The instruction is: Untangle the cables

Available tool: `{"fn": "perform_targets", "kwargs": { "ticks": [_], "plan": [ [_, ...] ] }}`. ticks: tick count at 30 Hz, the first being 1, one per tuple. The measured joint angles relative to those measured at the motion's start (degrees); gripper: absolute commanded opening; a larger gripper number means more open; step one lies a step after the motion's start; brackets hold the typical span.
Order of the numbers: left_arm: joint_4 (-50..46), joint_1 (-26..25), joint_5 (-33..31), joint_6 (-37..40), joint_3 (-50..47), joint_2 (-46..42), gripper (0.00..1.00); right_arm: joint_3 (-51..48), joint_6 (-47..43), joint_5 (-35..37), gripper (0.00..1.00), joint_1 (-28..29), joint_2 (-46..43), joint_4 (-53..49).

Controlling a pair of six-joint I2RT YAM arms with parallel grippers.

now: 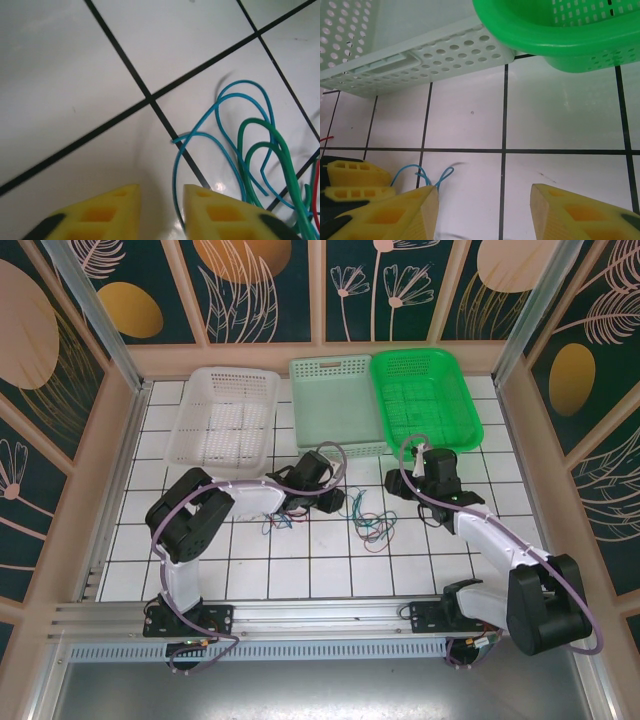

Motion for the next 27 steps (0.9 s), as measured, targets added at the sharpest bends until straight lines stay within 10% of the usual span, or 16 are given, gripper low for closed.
{"fn": "perform_targets", "kwargs": {
  "ticks": [9, 17, 27],
  "plan": [
    [0.35, -0.02, -4.76, 1.25, 0.7, -3.63, 0.07, -0.09, 0.09, 1.29, 0.54, 0.74, 0.0, 0.52],
    [1.77, 0.0, -4.68, 2.47, 0.92, -6.27, 0.5, -0.87, 0.11, 1.73, 0.55, 1.97, 0.0, 1.46],
    [1.53, -0.02, -2.38, 1.86, 1.09, 1.46, 0.52, -0.87, 0.09, 2.58, 0.56, 1.95, -1.38, 2.21]
  ]
}}
